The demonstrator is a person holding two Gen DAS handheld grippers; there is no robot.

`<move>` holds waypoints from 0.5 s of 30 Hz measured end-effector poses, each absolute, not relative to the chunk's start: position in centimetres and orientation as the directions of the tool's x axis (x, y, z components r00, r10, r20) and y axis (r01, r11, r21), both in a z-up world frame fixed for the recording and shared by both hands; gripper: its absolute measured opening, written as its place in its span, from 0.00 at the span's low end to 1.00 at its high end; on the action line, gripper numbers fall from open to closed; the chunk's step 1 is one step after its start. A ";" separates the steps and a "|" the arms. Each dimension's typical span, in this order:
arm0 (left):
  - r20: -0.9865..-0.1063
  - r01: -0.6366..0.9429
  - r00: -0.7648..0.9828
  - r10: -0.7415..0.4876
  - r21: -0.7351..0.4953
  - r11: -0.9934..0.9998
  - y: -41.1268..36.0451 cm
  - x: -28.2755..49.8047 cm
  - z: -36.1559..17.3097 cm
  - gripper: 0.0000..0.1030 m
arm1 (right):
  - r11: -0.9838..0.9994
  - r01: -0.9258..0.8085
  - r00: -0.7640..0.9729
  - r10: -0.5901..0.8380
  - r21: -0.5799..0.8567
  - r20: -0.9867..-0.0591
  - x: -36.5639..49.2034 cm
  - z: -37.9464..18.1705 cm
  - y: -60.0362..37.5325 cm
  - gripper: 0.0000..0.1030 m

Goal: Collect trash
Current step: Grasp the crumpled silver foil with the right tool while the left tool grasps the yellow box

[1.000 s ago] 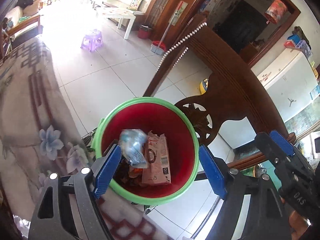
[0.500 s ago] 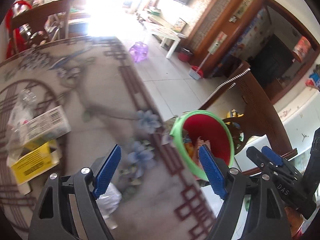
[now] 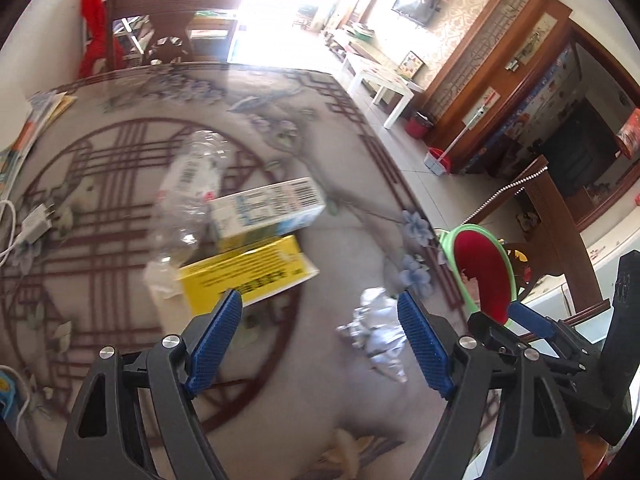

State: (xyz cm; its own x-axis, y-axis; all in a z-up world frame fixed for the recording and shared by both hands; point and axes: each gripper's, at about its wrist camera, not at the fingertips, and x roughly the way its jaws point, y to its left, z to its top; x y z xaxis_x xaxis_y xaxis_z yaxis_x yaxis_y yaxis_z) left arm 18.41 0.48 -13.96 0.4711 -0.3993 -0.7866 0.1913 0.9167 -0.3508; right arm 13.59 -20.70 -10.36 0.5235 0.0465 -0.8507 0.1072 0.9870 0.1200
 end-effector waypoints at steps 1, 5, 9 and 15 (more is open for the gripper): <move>-0.787 0.185 0.473 -0.395 -0.350 0.918 1.4 18.2 -14.1 0.74 | 0.988 0.100 0.518 0.052 0.121 -0.854 13.6 -10.5 -19.7 0.80; -0.794 0.162 0.474 -0.381 -0.346 0.924 4.6 17.8 -14.6 0.74 | 0.988 0.083 0.500 0.070 0.129 -0.863 13.9 -11.0 -16.8 0.80; -0.800 0.133 0.473 -0.370 -0.351 0.927 7.3 17.6 -15.2 0.74 | 0.991 0.067 0.480 0.073 0.119 -0.874 13.9 -11.4 -14.3 0.80; -0.802 0.096 0.477 -0.359 -0.358 0.929 10.5 17.5 -16.0 0.74 | 0.992 0.075 0.443 0.058 0.101 -0.895 14.1 -12.3 -13.0 0.80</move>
State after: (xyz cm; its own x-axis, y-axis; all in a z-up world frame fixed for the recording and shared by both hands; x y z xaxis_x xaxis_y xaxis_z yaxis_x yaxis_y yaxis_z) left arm 17.48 10.48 -16.04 0.4768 -0.3588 -0.8024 0.0955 0.9286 -0.3585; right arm 14.07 -12.99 -12.34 0.4433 0.0577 -0.8945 0.0753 0.9920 0.1013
